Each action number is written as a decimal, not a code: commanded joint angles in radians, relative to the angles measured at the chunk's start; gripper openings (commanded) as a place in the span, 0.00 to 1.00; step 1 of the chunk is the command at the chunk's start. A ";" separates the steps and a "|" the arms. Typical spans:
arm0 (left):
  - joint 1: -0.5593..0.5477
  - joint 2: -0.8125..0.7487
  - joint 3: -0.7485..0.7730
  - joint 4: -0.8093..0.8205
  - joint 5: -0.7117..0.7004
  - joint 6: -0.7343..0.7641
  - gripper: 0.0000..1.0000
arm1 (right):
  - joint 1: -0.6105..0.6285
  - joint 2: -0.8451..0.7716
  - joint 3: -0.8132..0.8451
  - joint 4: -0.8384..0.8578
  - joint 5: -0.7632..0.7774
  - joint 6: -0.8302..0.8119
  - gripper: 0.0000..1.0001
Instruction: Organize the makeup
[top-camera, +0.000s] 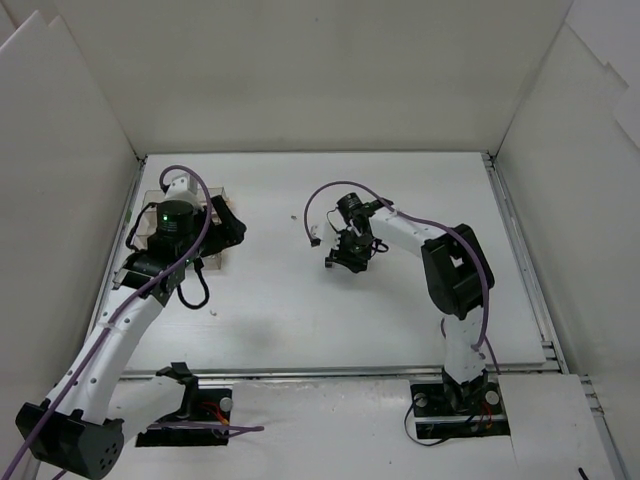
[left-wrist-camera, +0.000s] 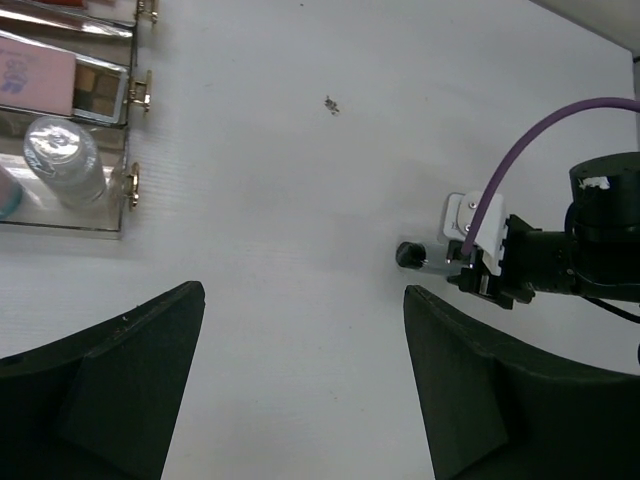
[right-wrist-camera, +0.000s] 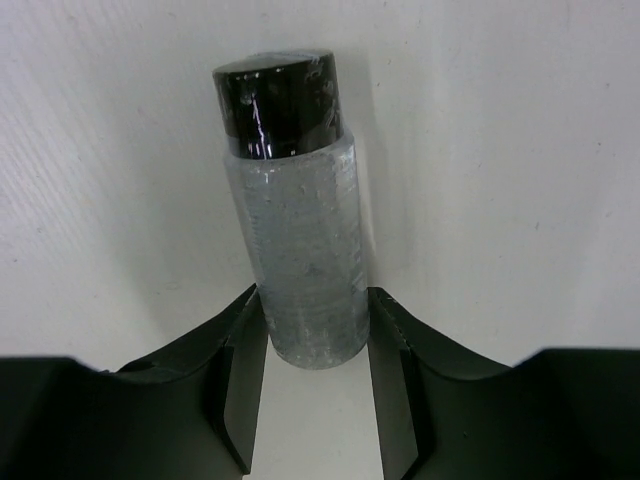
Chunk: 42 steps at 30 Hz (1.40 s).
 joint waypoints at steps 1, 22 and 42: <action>0.004 -0.009 0.023 0.082 0.118 0.019 0.75 | 0.010 -0.139 -0.010 0.008 -0.036 0.037 0.00; -0.079 0.317 0.209 0.367 0.905 0.000 0.59 | 0.071 -0.752 -0.392 0.377 -0.185 0.421 0.00; -0.209 0.546 0.410 0.099 0.946 0.171 0.39 | 0.079 -0.856 -0.442 0.435 -0.134 0.450 0.00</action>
